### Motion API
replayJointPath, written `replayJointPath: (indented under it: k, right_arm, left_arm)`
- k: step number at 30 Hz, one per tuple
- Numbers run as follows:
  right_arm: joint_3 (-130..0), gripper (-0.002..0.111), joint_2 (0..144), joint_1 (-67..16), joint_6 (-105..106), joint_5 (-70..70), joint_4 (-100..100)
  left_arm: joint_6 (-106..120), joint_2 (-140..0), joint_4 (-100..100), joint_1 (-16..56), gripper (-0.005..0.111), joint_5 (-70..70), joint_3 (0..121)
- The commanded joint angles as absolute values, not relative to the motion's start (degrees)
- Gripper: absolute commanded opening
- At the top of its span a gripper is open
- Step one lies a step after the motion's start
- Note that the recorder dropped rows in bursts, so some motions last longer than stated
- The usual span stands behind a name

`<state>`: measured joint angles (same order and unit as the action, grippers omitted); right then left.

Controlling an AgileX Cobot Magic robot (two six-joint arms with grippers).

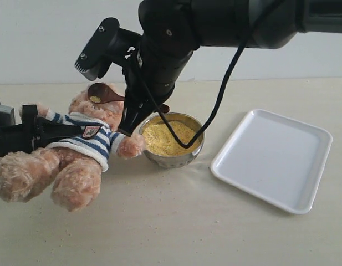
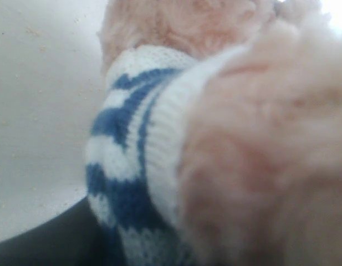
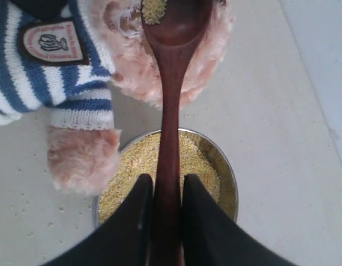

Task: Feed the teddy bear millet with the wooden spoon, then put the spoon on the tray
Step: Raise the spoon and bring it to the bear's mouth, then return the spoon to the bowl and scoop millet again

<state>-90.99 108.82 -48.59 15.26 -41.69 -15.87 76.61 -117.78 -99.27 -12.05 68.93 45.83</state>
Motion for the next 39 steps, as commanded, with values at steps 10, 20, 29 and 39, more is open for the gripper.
replayJointPath:
  k: [10,20,29,39]
  right_arm:
    - [-91.38,0.000,108.76,-48.67,21.33,-37.48,-23.35]
    - [-91.38,0.000,113.35,-52.18,14.37,-39.72,-37.32]
    - [-91.38,0.000,113.57,-55.26,5.49,-45.52,-51.03]
    - [-91.38,0.000,108.69,-54.03,0.83,-46.13,-40.40]
  left_arm:
    - [75.39,-117.50,-99.95,-11.75,0.005,69.96,46.06]
    - [75.39,-117.50,-99.95,-11.75,0.005,69.96,46.06]
    - [75.39,-117.50,-99.95,-11.75,0.005,69.96,46.06]
    - [75.39,-117.50,-99.95,-11.75,0.005,69.96,46.06]
